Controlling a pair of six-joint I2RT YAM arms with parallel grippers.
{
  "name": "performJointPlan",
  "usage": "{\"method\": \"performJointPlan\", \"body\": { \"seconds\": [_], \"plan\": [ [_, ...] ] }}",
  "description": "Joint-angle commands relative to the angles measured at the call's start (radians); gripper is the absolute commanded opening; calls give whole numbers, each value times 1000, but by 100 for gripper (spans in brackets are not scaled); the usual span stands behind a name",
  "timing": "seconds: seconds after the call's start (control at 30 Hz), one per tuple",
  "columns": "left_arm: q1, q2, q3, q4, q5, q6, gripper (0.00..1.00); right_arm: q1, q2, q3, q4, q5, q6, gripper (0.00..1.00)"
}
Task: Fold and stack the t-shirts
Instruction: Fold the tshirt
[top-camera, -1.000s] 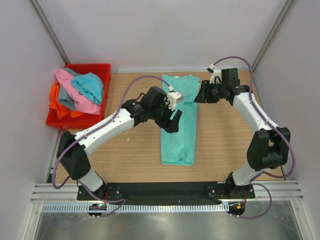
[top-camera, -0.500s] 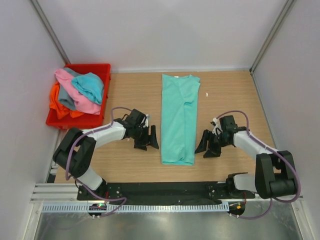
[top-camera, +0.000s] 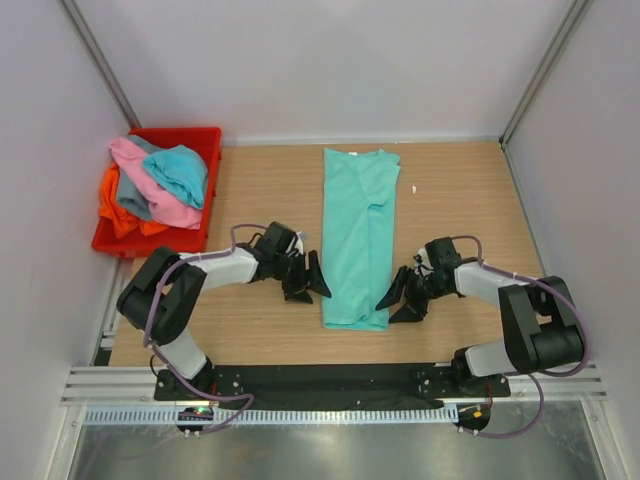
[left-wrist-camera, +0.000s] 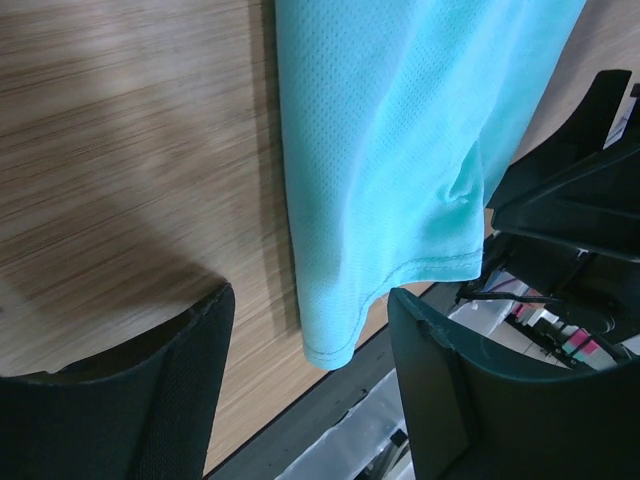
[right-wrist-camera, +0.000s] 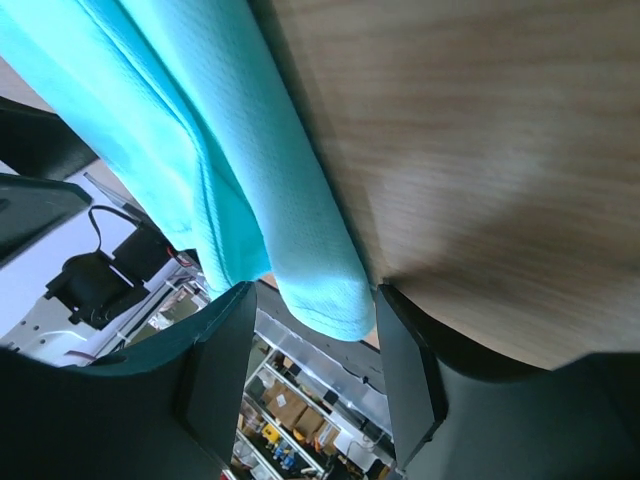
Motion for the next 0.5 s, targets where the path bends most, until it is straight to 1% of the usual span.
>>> {"method": "performJointPlan", "body": {
  "seconds": [0.0, 0.1, 0.2, 0.3, 0.33, 0.47],
  "plan": [
    [-25, 55, -10, 25, -14, -14, 62, 2, 16, 45, 70, -23, 39, 57],
    [-43, 69, -4, 27, -12, -16, 58, 3, 8, 33, 73, -20, 35, 57],
    [-46, 81, -2, 27, -11, -22, 54, 3, 0, 22, 82, -26, 38, 54],
    [-51, 86, -13, 24, -9, -25, 50, 2, 2, 27, 69, -26, 30, 47],
    [-52, 86, -15, 19, -8, -25, 50, 2, -3, 27, 61, -26, 27, 45],
    [-69, 86, -21, 4, -6, -23, 50, 3, -32, -4, 39, -28, 30, 44]
  ]
}}
